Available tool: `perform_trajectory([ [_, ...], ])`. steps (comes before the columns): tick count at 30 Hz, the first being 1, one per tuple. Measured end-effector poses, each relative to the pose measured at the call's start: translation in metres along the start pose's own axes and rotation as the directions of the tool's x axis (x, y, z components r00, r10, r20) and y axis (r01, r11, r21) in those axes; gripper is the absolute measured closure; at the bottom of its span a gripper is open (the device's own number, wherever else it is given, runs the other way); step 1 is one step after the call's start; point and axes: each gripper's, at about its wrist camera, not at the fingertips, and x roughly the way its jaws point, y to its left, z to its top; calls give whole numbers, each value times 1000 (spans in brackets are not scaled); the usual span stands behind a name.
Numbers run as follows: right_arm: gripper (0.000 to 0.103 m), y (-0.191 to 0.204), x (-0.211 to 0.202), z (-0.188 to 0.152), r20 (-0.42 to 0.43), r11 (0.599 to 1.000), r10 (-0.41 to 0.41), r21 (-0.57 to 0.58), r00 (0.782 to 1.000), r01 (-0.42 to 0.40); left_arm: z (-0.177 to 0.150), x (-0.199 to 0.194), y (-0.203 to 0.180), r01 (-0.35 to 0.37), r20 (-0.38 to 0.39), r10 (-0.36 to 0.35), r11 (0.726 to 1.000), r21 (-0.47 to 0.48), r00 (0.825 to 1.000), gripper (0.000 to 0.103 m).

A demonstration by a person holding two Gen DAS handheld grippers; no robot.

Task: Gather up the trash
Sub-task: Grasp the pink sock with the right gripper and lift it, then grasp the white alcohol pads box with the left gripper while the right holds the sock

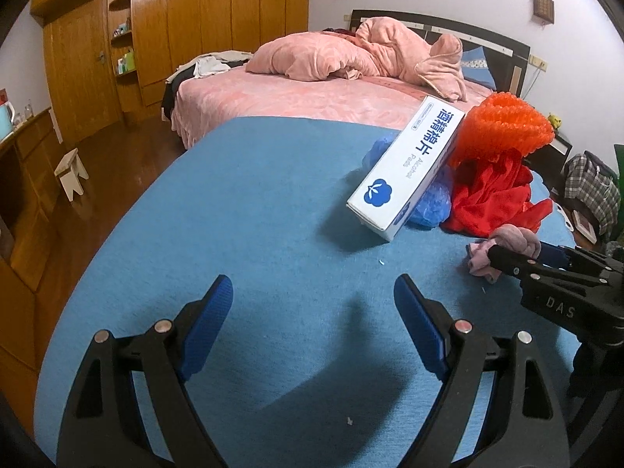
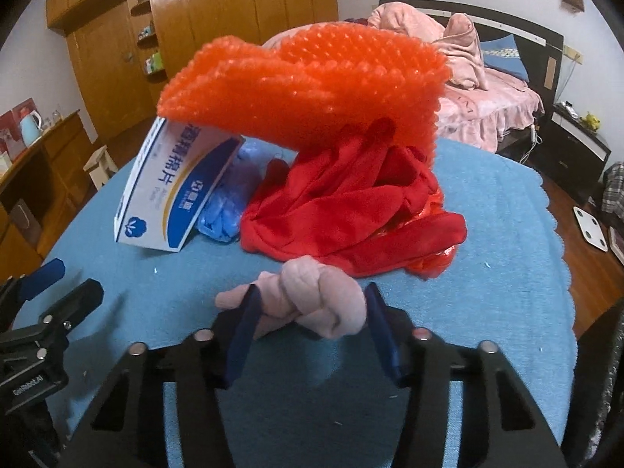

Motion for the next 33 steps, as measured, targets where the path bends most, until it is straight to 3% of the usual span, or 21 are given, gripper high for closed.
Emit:
perform_trajectory([
  [2,65,-2,0,0,0,1000,7,12,1000,-7,-1,0,-1,-3,-4,3,1000,2,1000,21],
  [9,69,-9,-3,2,7,1000,18,16,1000,-18,1,5,-8,4,-23,-3,1000,19,1000,21],
  [16,69,-23,-27,8,44,999,7,42,999,-9,11,11,-14,43,2,-43,999,26,999,21],
  [28,69,-32,-10,7,15,999,-21,37,1000,20,37,44,-31,79,5,-80,995,57,997,21],
  [30,69,-34,-8,5,10,999,-23,38,1000,23,37,45,-33,92,2,-92,994,58,996,29],
  [32,69,-35,-6,3,4,999,-26,40,1000,26,37,46,-36,100,-2,-100,993,62,995,46],
  [33,69,-35,-6,3,2,999,-27,42,1000,27,37,46,-37,105,-1,-105,992,65,994,50],
])
